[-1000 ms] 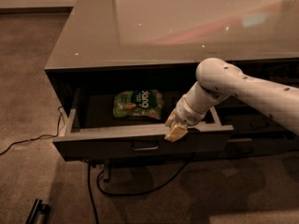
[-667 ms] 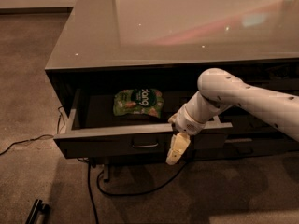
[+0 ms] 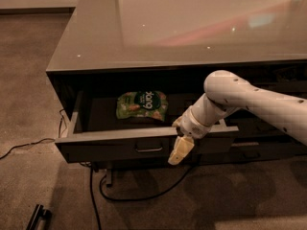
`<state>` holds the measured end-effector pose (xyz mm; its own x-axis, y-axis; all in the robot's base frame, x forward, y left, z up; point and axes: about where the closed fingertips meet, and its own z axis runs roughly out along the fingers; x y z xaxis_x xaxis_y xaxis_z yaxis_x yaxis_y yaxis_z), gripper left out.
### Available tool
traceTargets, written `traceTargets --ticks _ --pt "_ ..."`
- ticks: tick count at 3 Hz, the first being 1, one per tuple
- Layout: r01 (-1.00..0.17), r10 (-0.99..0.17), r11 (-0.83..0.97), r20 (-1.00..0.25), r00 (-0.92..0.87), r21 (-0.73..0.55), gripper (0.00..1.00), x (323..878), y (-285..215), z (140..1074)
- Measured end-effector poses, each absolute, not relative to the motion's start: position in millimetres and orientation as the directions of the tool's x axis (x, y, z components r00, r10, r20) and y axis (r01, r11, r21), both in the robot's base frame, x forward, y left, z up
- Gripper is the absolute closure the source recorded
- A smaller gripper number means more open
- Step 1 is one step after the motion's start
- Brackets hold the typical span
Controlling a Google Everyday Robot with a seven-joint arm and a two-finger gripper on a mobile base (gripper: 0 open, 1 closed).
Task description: Open top drawer
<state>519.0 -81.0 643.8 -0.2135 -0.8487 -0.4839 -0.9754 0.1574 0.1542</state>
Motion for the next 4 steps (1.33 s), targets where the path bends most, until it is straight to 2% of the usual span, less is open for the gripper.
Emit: traceTargets --ticks 2,3,4 --pt "-0.971 -0.857 0.201 -0.457 -0.239 0.13 0.65 481.5 -95.9 650.0" --pt "-0.963 -0.847 0.234 -0.458 -0.27 0.135 0.63 469.4 -102.0 651.6" --pt "-0.963 -0.847 0.234 -0.457 -0.27 0.135 0.39 469.4 -102.0 651.6"
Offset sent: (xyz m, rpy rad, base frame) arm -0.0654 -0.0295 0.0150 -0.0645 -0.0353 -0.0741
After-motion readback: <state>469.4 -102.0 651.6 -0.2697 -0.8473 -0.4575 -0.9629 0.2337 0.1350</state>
